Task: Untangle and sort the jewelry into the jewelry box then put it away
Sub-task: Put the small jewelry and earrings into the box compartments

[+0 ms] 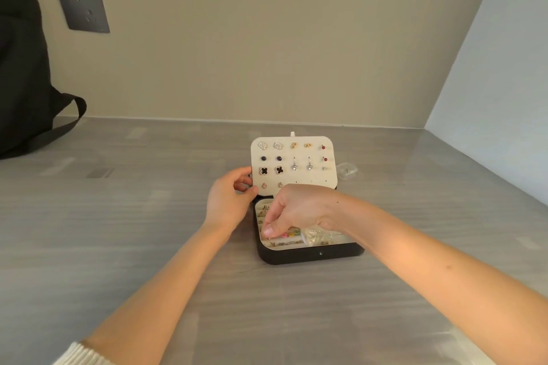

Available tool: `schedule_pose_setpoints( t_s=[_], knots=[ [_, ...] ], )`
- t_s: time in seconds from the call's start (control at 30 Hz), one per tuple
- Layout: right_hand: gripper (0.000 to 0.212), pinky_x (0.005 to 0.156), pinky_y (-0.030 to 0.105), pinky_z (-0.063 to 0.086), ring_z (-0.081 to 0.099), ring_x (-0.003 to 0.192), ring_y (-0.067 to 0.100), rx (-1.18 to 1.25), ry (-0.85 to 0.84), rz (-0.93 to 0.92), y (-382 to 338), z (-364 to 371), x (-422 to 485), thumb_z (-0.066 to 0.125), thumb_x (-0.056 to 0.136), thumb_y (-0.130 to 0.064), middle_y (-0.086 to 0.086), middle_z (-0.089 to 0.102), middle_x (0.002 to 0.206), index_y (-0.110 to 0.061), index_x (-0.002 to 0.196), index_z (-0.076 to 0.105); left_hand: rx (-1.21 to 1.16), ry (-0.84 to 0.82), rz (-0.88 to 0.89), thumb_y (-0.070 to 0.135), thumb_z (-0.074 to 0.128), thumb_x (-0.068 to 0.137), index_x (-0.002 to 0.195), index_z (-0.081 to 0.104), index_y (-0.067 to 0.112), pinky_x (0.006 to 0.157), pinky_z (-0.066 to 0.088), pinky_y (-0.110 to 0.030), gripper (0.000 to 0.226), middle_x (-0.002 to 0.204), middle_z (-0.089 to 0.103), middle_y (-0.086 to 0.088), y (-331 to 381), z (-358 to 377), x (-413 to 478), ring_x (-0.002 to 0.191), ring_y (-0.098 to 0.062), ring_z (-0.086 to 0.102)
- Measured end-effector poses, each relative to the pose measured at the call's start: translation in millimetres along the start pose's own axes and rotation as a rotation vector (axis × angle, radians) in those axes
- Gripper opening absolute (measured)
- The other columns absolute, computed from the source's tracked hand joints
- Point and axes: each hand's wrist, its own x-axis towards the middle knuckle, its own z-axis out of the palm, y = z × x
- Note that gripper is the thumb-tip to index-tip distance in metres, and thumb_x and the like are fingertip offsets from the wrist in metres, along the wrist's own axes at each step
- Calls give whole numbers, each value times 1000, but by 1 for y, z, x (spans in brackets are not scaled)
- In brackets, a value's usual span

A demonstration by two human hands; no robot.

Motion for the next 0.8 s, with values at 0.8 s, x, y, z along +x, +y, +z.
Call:
schedule_pose_setpoints(
  t_s=[0.8],
  knots=[
    [32, 64, 28, 29, 44, 64, 31, 13, 730, 132, 136, -60, -38, 61, 86, -20, 30, 57, 80, 12, 87, 60, 25, 7, 4, 4, 63, 84, 116, 62, 20, 65, 40, -13, 36, 84, 59, 11, -2, 2, 0, 74, -3, 54]
  ],
)
